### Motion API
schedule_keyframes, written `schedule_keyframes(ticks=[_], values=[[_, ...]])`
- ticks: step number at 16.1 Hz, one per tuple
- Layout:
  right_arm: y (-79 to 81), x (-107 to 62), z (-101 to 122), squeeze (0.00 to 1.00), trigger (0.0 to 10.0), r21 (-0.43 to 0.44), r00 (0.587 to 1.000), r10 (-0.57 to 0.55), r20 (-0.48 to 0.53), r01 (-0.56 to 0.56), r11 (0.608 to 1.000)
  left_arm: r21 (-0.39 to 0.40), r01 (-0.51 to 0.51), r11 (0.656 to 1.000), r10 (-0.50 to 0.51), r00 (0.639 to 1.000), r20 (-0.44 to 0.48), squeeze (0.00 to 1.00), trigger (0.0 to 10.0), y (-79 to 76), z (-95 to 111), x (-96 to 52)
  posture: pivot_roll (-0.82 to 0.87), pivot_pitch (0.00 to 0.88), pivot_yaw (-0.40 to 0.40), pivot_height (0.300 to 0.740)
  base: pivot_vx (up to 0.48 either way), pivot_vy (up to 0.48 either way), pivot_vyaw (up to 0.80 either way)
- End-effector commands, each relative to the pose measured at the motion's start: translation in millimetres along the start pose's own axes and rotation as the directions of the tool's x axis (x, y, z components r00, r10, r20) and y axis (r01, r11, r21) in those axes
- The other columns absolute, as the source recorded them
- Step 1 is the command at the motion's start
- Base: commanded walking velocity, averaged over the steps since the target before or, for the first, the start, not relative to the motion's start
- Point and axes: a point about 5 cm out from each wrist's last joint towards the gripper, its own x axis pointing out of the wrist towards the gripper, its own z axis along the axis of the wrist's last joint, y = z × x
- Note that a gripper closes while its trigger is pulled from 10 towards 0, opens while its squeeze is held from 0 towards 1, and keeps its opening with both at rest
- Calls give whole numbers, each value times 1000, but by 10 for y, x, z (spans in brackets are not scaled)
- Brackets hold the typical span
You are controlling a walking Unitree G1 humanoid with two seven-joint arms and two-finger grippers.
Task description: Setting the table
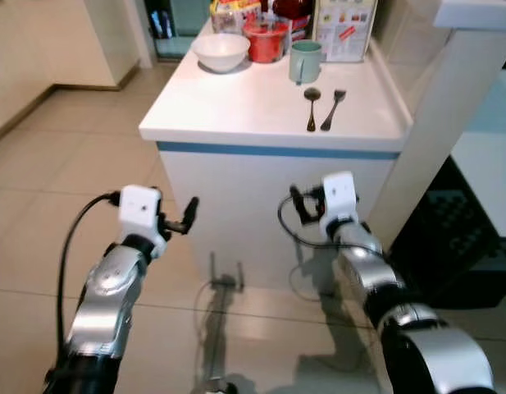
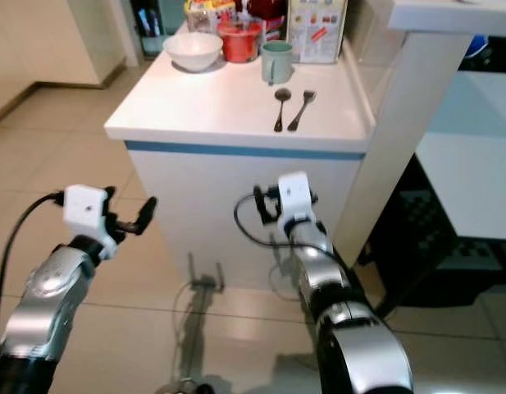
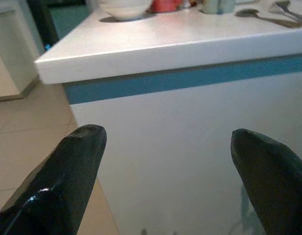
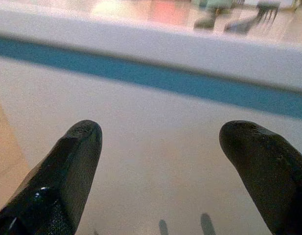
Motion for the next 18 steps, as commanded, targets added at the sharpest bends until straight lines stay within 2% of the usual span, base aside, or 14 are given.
schedule_keyframes(ticks=[1, 2, 4, 9, 11, 14, 17, 18], values=[[5, 24, 34, 0, 10000, 16, 1000, -29, 5, 29, 999, 13, 44, 999, -44, 999, -1, 0, 10000, -60, 16, 79, 40, 45, 105, 740, 0, 0, 0], [-21, 37, 75, 0, 10000, 38, 998, -57, 22, 56, 998, -2, 91, 996, -91, 996, 14, 0, 10000, -175, 59, 201, -14, 50, 119, 740, 0, 0, 0], [-71, 25, 78, 0, 10000, 39, 996, -82, 31, 81, 996, -3, 147, 989, -147, 989, 23, 0, 10000, -318, 88, 323, -63, 41, 122, 740, 0, 0, 0], [-229, -75, -38, 0, 10000, 10, 991, -131, 16, 131, 991, -57, 176, 983, -175, 984, 27, 0, 10000, -448, 22, 388, -110, 60, 133, 740, 0, 0, 0], [-244, -70, -10, 0, 10000, 19, 988, -149, 29, 148, 989, -62, 191, 980, -190, 982, 17, 0, 10000, -470, -15, 415, -131, 54, 137, 740, 0, 0, 0], [-238, -70, -16, 0, 10000, 36, 988, -151, 24, 150, 988, -67, 192, 979, -190, 981, 35, 0, 10000, -497, 36, 475, -108, 52, 119, 740, 0, 0, 0], [-174, -76, -64, 0, 10000, 8, 995, -100, 1, 100, 995, -78, 144, 987, -140, 989, 50, 0, 10000, -444, 15, 423, -44, 43, 75, 740, 0, 0, 0], [-179, -79, -78, 0, 10000, 12, 996, -93, -9, 93, 996, -85, 109, 990, -106, 993, 42, 0, 10000, -376, -41, 368, -35, 37, 71, 740, 0, 0, 0]])
